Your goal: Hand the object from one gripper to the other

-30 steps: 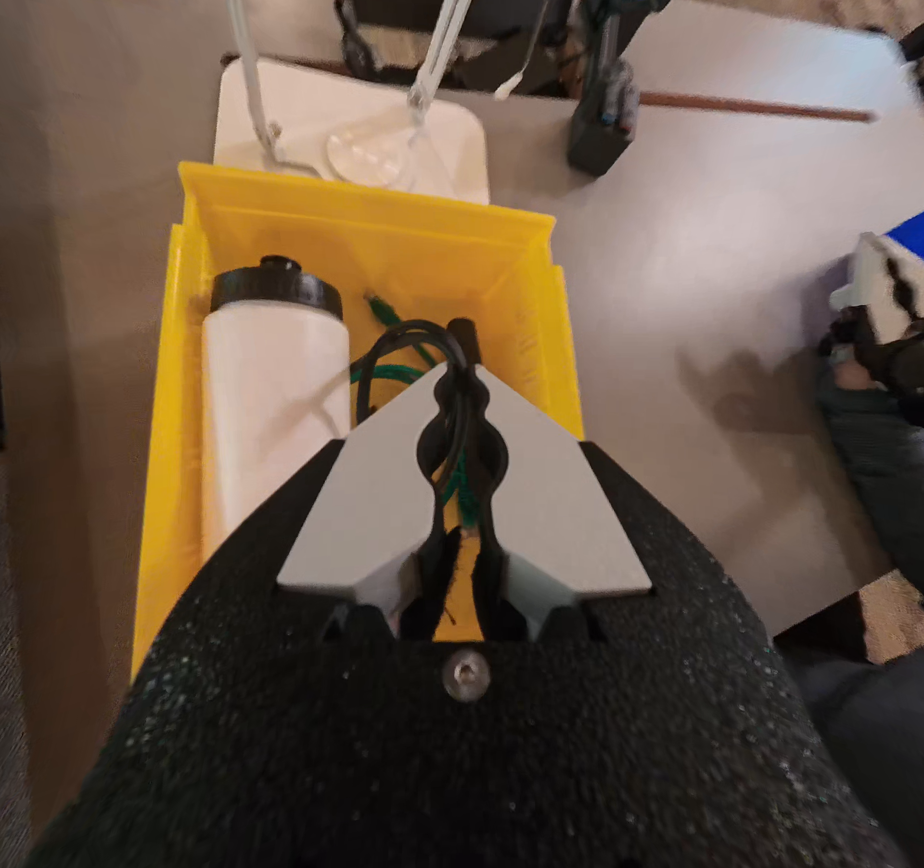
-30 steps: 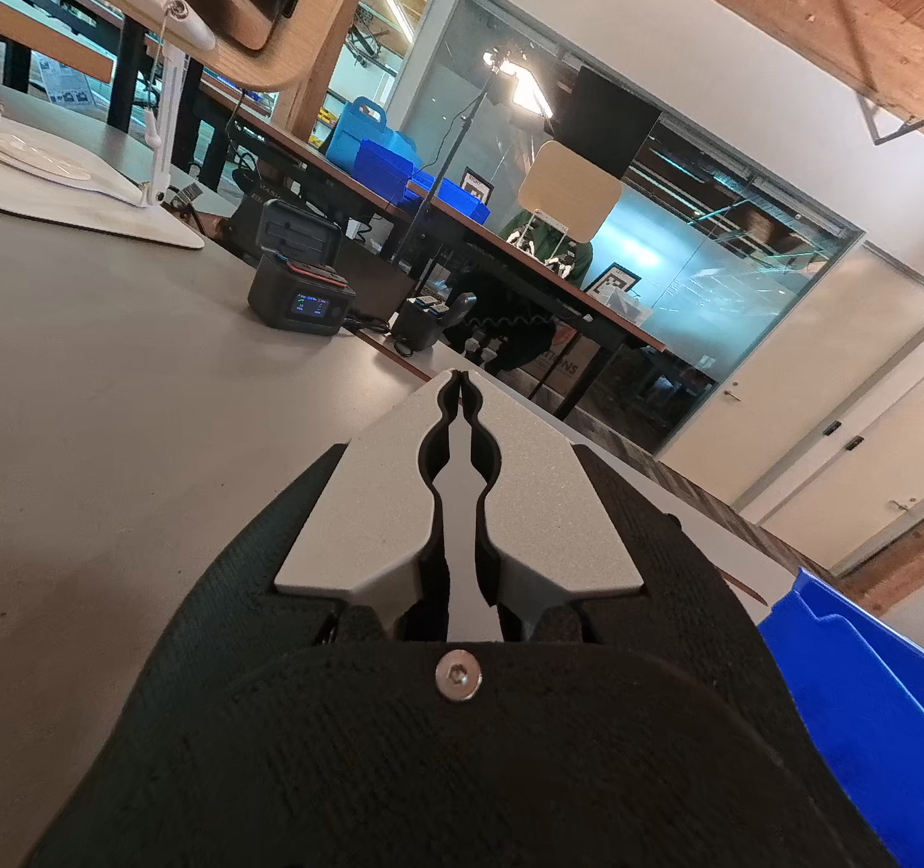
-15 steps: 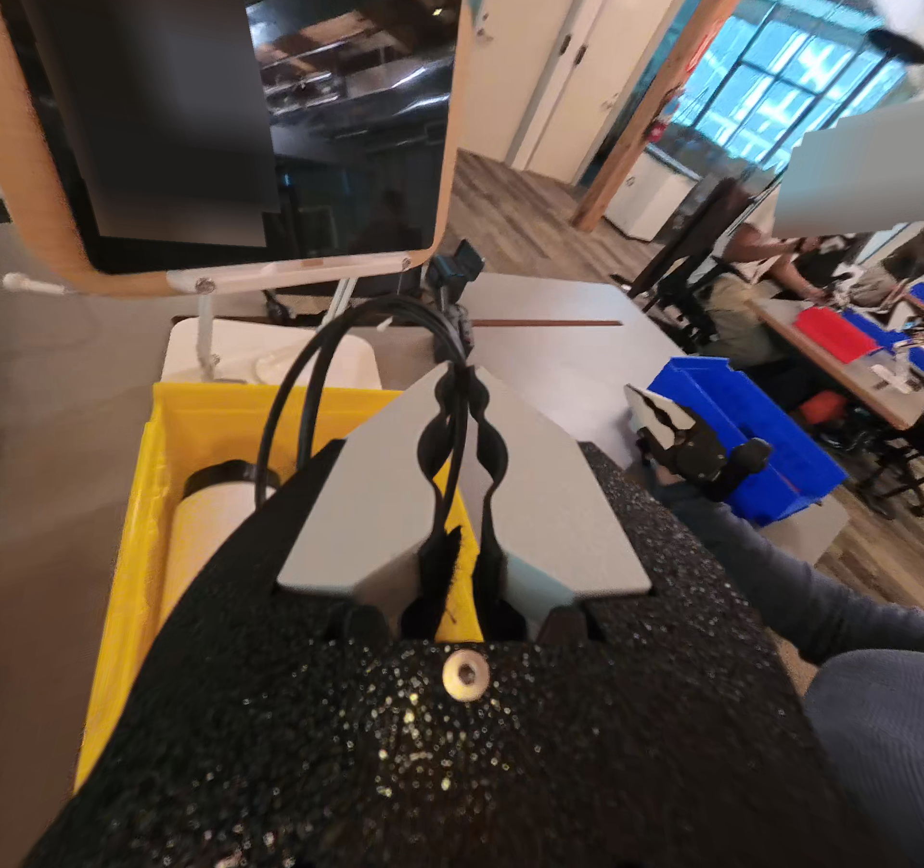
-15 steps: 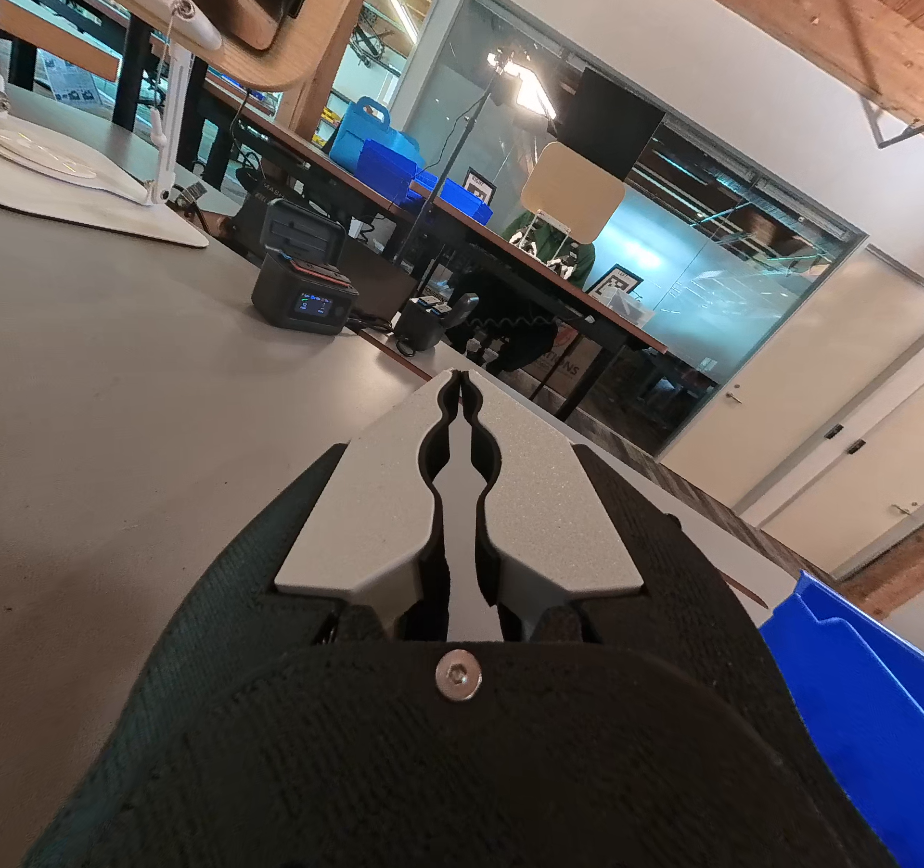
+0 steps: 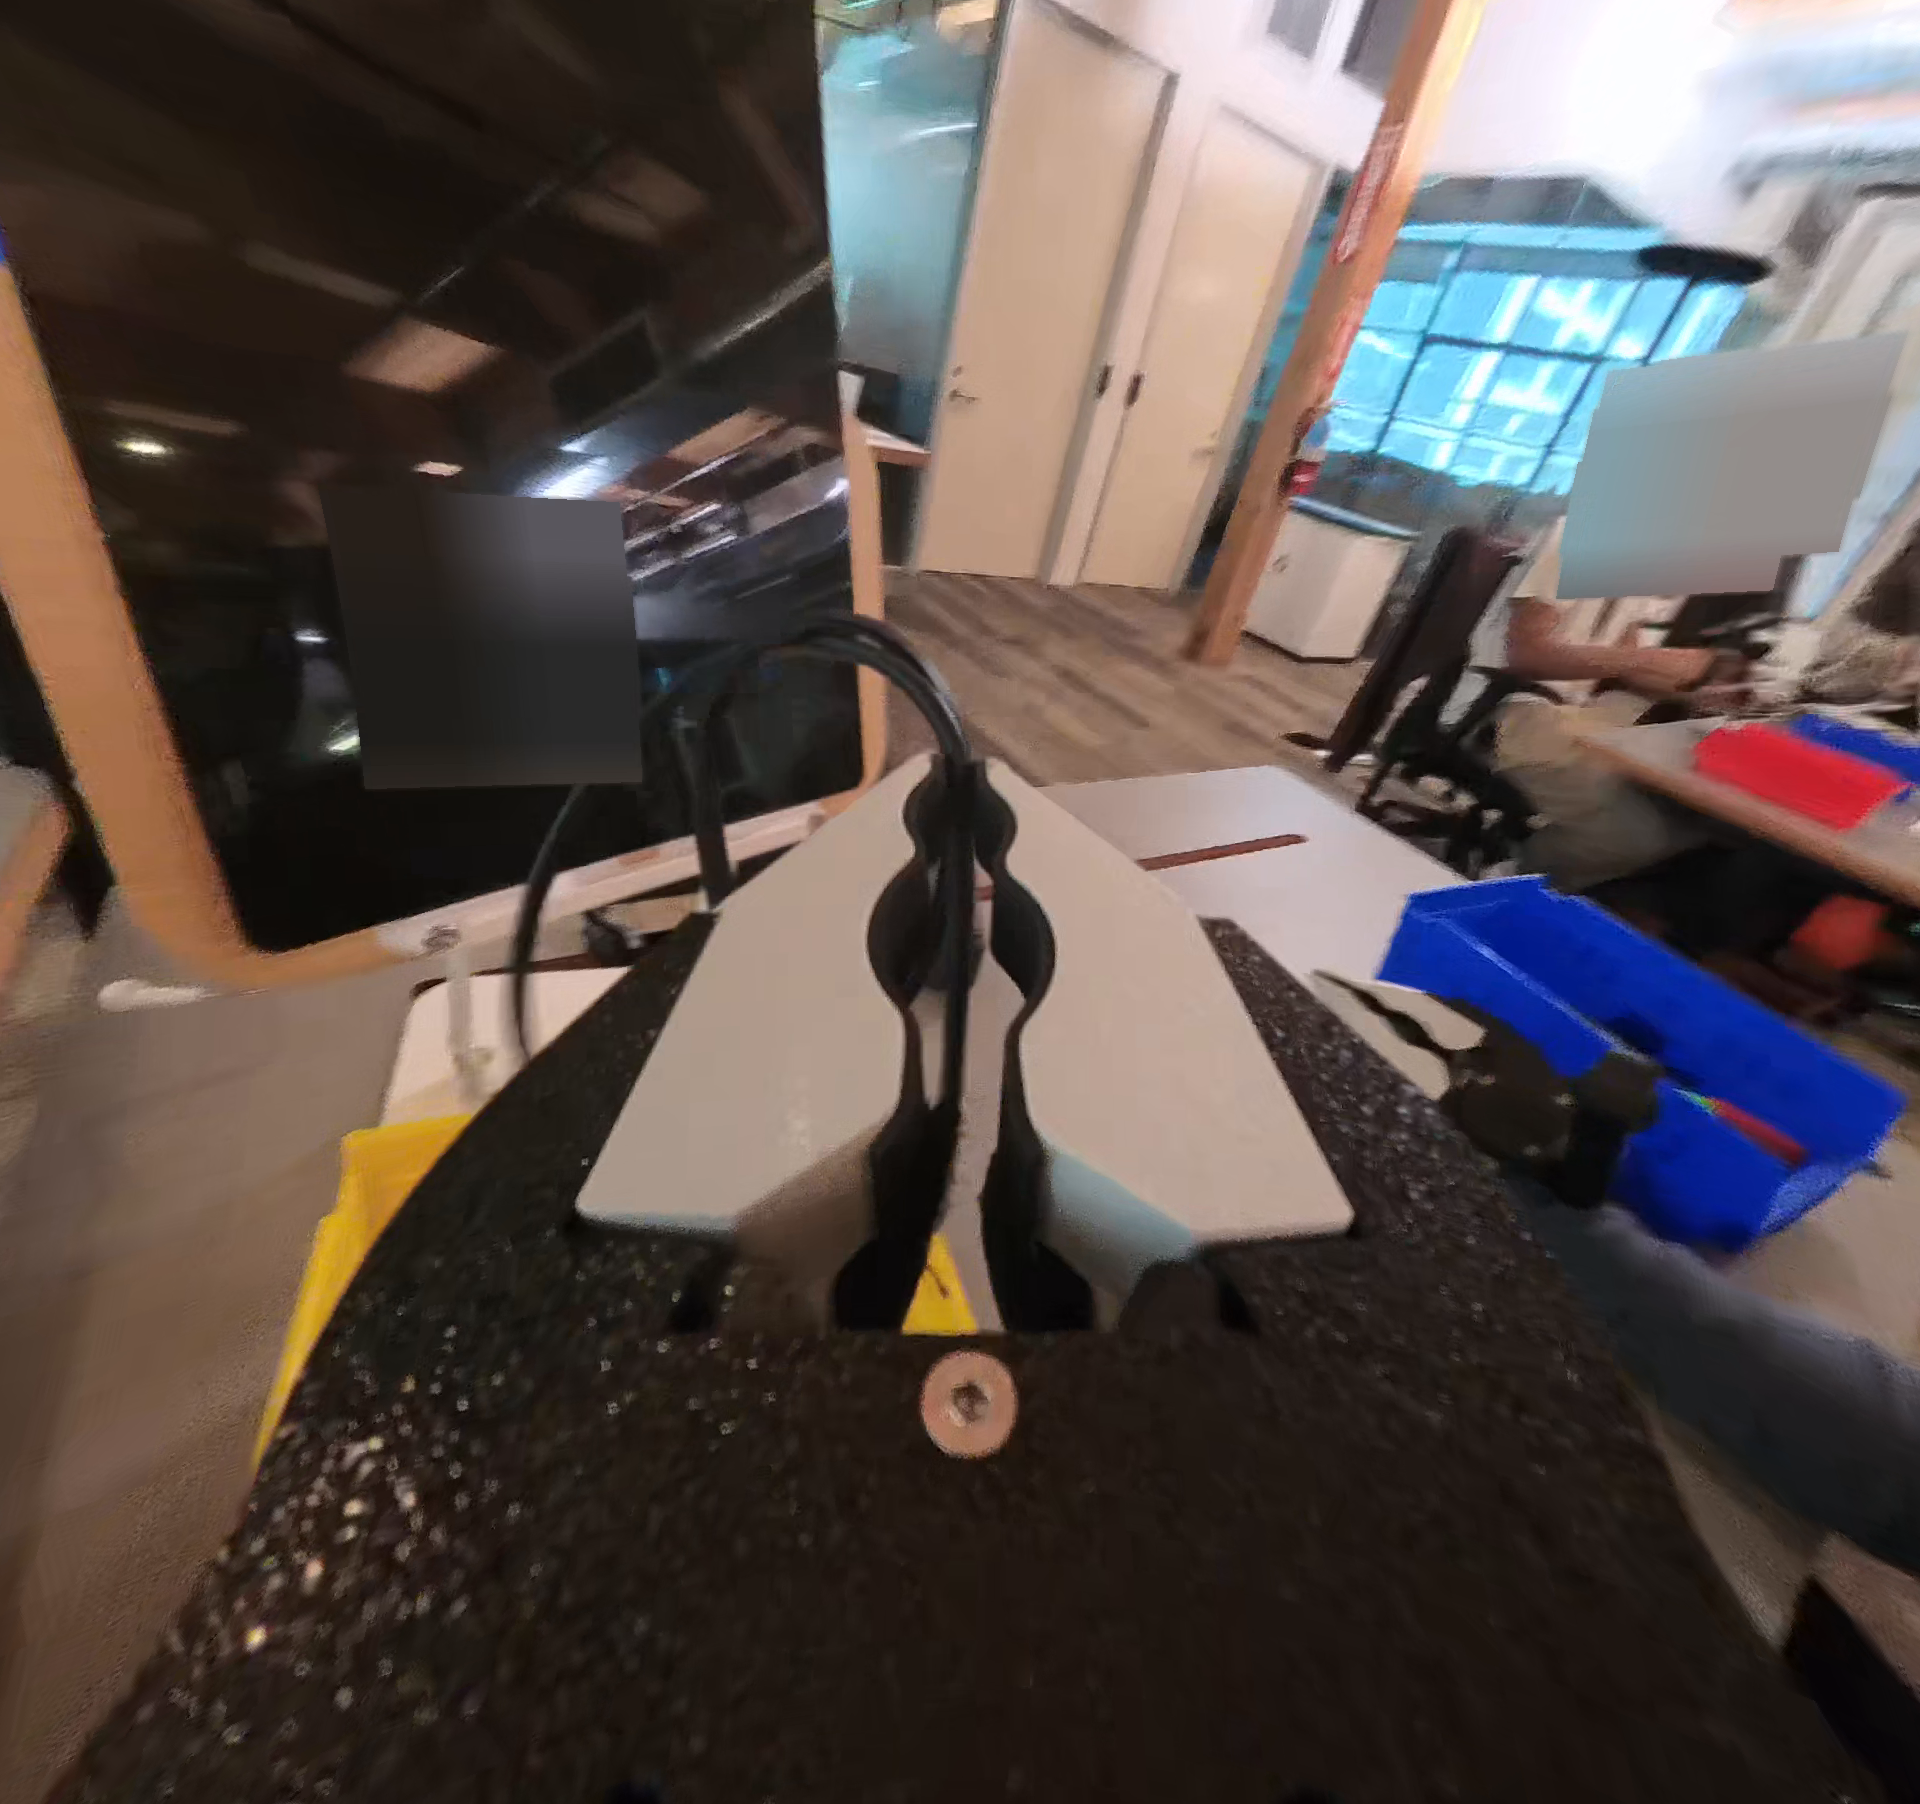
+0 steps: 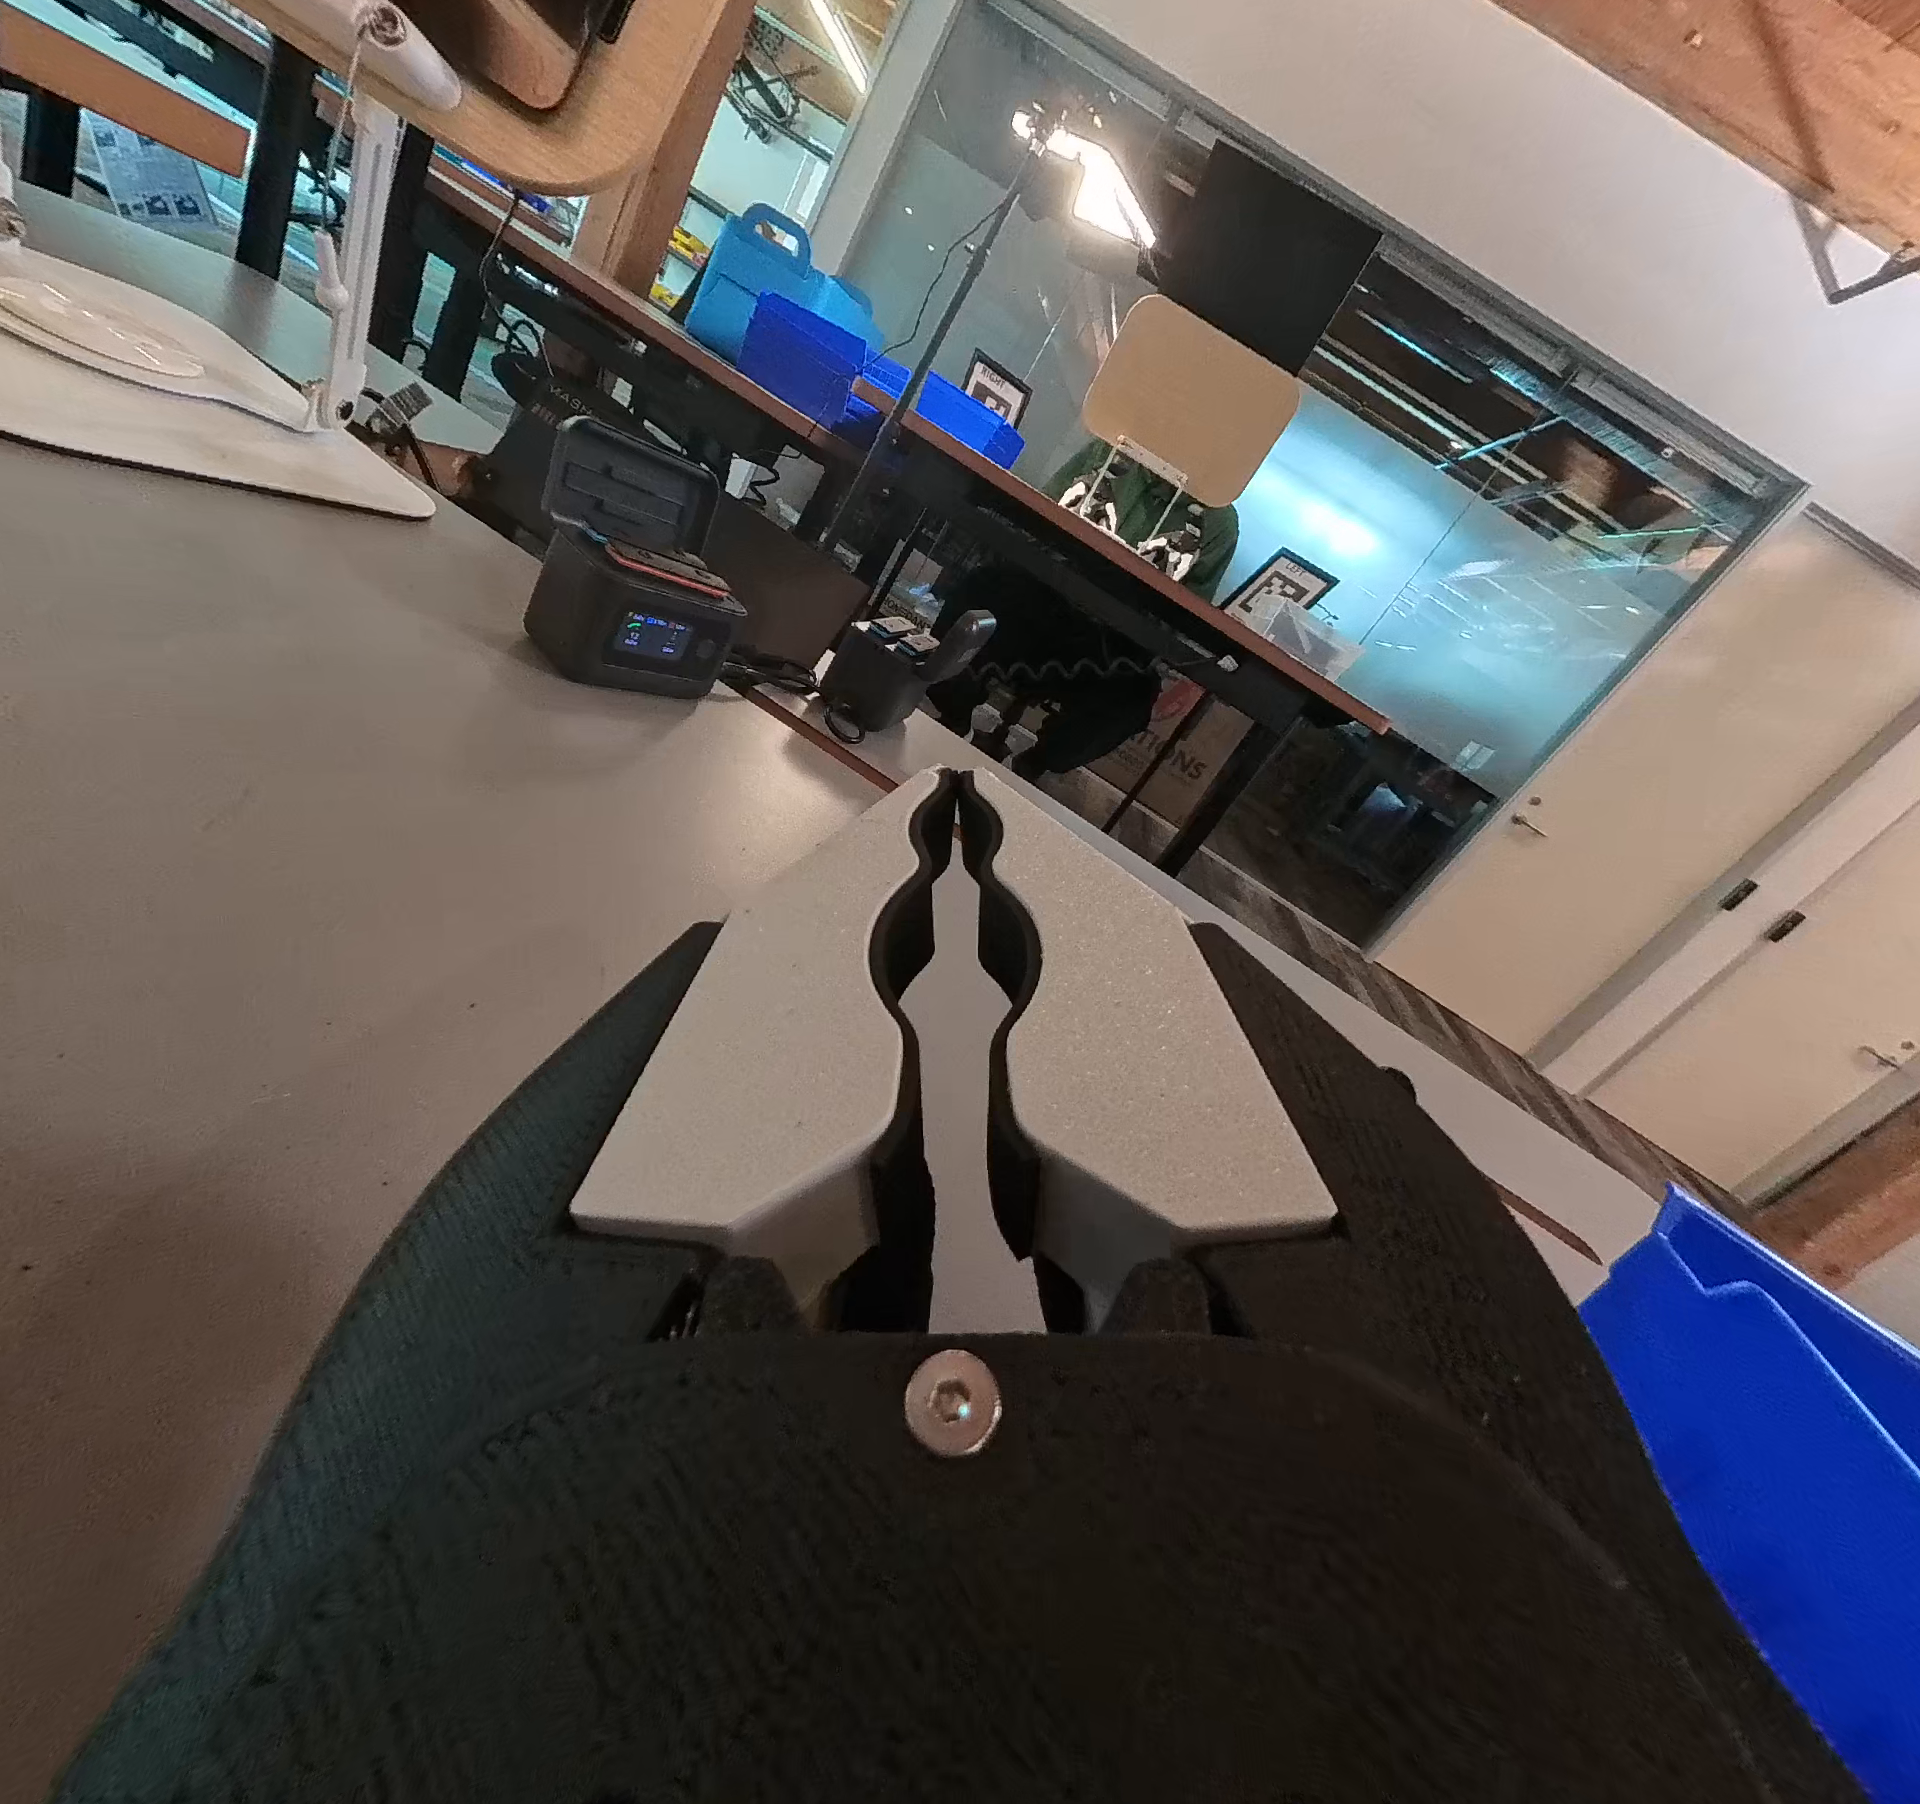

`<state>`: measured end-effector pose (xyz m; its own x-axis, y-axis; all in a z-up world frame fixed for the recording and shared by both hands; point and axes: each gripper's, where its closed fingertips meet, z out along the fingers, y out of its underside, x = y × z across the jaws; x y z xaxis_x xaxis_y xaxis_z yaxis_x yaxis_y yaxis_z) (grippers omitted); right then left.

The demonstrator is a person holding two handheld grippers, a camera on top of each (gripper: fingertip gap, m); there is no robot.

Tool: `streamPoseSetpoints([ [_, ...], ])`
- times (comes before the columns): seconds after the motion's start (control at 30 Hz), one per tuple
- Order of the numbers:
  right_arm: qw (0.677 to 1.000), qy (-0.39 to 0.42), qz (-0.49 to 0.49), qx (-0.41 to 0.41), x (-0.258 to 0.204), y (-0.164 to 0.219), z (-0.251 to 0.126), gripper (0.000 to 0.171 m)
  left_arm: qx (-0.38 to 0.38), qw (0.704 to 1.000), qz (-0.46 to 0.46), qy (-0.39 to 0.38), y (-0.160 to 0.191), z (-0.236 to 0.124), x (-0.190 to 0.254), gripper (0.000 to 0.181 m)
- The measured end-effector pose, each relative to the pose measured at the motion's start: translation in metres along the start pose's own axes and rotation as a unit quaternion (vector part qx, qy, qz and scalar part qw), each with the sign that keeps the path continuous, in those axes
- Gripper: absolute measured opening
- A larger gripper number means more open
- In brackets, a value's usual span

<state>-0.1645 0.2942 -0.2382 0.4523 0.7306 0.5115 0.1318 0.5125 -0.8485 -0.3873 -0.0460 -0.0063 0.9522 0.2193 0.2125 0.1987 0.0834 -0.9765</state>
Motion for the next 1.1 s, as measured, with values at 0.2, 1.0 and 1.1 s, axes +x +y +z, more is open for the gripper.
streamPoseSetpoints([
  [0.2,1.0,-0.002,0.0,0.001,-0.001,-0.001,0.0,0.0,-0.017,0.999,0.041,-0.019,0.009,0.005,0.0,0.0],
  [1.0,0.998,-0.009,0.054,0.022,0.006,-0.005,-0.002,0.003,0.067,0.96,0.098,0.253,0.216,0.207,0.22,0.001],
  [1.1,0.996,-0.023,0.075,0.041,0.007,-0.01,-0.003,0.005,0.064,0.954,0.15,0.253,0.244,0.204,0.222,0.001],
])
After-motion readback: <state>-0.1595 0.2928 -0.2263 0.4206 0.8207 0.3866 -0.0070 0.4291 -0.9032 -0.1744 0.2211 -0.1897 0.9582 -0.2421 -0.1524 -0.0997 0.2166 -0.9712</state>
